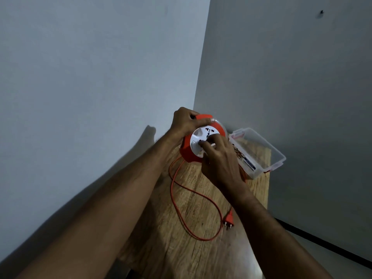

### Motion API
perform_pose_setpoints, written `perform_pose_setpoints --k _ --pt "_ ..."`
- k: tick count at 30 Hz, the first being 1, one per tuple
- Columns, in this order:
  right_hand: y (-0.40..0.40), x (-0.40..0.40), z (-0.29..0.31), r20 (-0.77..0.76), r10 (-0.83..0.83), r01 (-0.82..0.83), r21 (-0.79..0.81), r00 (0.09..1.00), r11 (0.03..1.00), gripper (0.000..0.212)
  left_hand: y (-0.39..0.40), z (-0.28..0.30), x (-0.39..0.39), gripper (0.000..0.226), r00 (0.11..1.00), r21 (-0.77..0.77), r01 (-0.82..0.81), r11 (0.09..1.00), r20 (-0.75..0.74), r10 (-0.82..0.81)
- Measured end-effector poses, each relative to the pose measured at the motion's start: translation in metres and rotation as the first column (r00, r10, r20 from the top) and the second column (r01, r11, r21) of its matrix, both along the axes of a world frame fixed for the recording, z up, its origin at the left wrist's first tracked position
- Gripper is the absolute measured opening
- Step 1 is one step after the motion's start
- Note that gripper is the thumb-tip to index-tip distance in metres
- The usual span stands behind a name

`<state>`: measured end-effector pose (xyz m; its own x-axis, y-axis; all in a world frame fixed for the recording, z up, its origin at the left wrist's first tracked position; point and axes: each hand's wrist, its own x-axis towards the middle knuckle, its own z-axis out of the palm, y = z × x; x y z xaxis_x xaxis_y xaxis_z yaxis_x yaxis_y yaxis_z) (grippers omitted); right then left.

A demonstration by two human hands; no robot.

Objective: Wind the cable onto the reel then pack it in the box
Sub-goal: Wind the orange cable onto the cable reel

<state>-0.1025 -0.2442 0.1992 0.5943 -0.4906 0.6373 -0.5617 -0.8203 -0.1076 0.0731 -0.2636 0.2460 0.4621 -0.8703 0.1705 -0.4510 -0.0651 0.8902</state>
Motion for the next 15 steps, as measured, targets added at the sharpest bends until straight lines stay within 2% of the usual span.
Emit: perform_pose_setpoints --k 2,6,9,12,15 --pt "-0.004 0.000 0.000 -0.110 -0.043 0.043 0.000 0.993 0.999 0.050 -0.001 0.001 -0.002 0.048 1.000 0.009 0.009 1.000 0.009 -0.009" --pt "-0.007 0.002 0.005 -0.158 -0.079 0.086 0.039 0.984 0.995 0.065 -0.002 0.001 -0.006 0.053 0.999 0.014 0.035 0.999 0.008 -0.035" --pt "-0.011 0.005 0.006 -0.195 -0.109 0.111 0.000 0.975 0.994 0.073 0.000 0.002 -0.008 0.049 0.998 0.024 0.054 0.998 0.020 -0.054" --pt "-0.015 0.007 0.005 -0.167 -0.098 0.095 -0.023 0.981 0.995 0.060 0.001 0.001 -0.012 0.045 0.998 0.005 0.060 0.998 0.014 -0.060" --pt "-0.019 0.009 0.002 -0.073 -0.070 0.074 0.044 0.995 0.996 0.052 0.003 0.001 -0.015 0.041 0.998 -0.004 0.064 0.998 0.007 -0.064"
